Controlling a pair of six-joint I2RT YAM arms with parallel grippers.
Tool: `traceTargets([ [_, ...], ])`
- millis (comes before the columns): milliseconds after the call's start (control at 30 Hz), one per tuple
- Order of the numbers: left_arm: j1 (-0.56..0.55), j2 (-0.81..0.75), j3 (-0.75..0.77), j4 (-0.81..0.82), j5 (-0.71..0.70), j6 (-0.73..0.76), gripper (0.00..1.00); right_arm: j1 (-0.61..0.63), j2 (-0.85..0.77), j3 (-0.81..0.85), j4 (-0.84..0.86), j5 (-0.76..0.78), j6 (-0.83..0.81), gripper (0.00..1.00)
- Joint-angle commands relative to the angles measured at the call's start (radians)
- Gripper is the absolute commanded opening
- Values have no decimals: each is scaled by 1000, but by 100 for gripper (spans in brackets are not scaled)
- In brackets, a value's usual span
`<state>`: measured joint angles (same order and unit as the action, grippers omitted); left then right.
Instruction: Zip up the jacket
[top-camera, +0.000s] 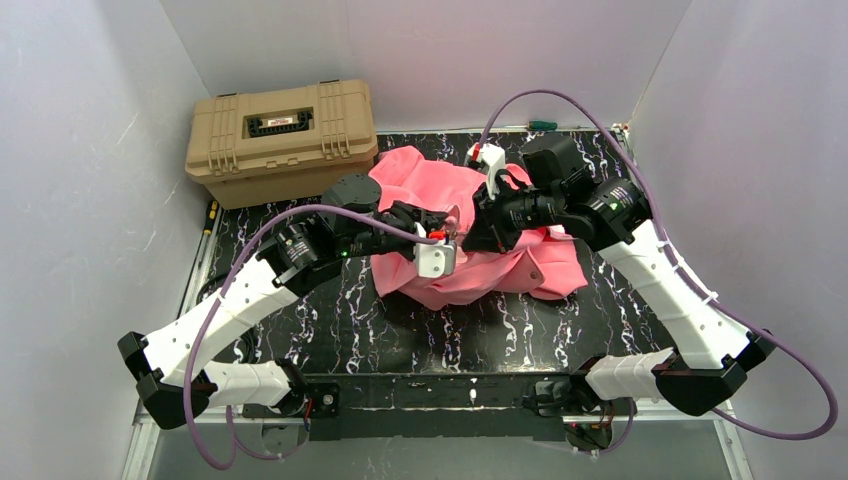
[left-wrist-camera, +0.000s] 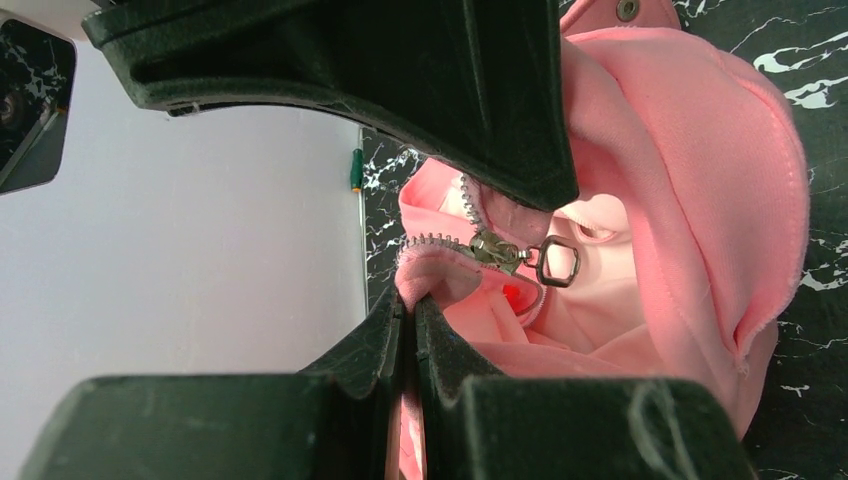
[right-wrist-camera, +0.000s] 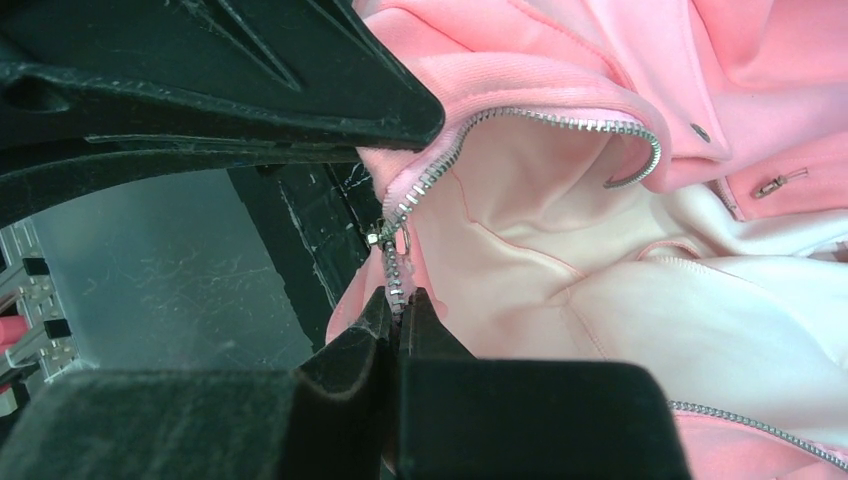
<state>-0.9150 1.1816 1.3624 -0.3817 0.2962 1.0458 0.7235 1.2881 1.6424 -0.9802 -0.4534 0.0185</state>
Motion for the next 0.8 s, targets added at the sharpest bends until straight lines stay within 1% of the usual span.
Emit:
traceTargets([
  [0, -13, -27, 16, -24, 27, 17, 0, 5, -22, 62, 11, 20, 17, 1],
  [267, -19, -44, -9, -62, 75, 82, 0, 2, -31, 47, 25, 16, 26, 1],
  [533, -30, -44, -18, -88, 82, 141, 0, 0, -23, 39, 13, -4, 47, 1],
  [767, -37, -43, -27, -105, 59, 184, 0, 1, -19, 28, -12, -77, 77, 1],
])
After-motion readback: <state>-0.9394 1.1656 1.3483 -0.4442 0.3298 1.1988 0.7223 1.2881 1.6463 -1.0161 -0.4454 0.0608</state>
